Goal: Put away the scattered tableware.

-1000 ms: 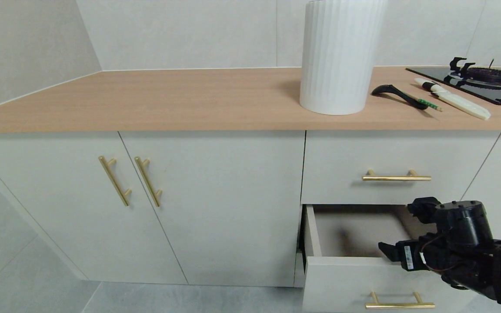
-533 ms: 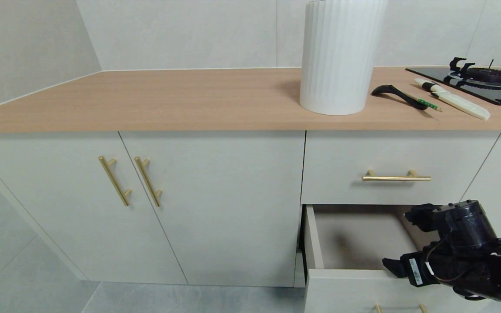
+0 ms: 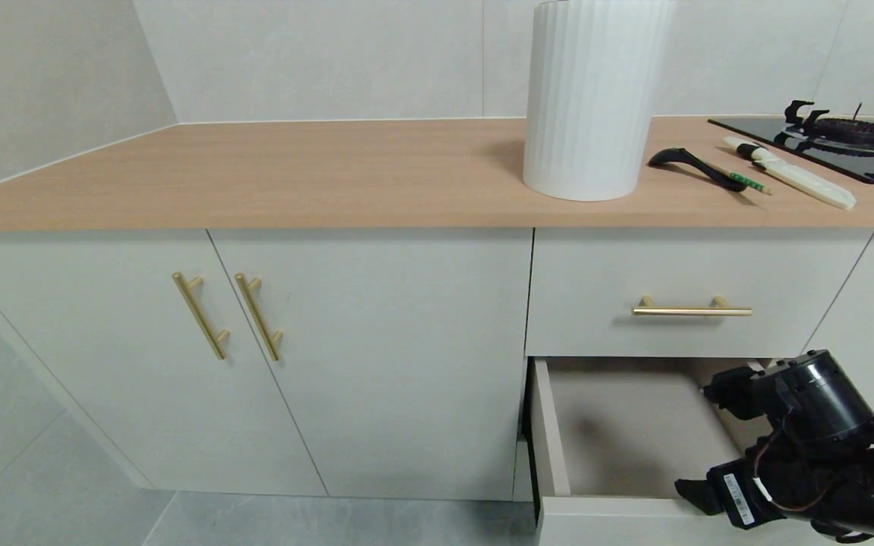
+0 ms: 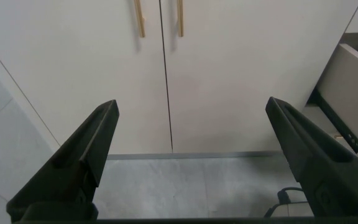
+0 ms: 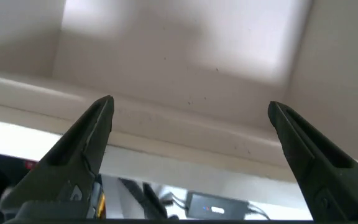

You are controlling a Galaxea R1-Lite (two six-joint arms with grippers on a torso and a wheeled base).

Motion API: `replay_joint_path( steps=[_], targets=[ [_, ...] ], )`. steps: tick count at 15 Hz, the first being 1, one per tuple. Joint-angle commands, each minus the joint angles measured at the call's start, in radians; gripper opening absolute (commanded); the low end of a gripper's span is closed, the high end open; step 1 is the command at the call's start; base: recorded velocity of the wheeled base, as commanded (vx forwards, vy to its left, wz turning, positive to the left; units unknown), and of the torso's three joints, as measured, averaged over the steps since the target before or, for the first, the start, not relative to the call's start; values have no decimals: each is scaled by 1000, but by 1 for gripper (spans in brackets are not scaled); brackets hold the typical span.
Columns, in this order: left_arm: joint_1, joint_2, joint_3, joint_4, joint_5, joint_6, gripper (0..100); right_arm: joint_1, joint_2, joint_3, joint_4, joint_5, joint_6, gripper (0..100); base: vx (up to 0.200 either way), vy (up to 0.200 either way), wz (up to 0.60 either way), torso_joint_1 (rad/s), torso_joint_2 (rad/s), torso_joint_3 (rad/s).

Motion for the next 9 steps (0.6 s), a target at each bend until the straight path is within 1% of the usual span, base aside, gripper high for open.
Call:
replay_joint_path(
  steps=[1, 2, 4, 7, 9],
  targets=[
    [0, 0, 0, 0, 0, 0, 100, 18, -28, -22, 74, 1, -3, 100, 0, 0, 0, 0, 0, 0],
    [0, 0, 0, 0, 0, 0, 100, 30, -35, -37, 135, 1, -3, 100, 0, 0, 0, 0, 0, 0],
    [0, 0, 0, 0, 0, 0, 100, 51, -46, -51, 215, 1, -3, 100, 0, 0, 0, 0, 0, 0],
    [0, 0, 0, 0, 0, 0, 100, 84, -65, -52, 296, 1, -6, 100, 0, 0, 0, 0, 0, 0],
    [0, 0, 0, 0, 0, 0, 100, 108, -91, -55, 370, 1, -47, 100, 0, 0, 0, 0, 0, 0]
  ],
)
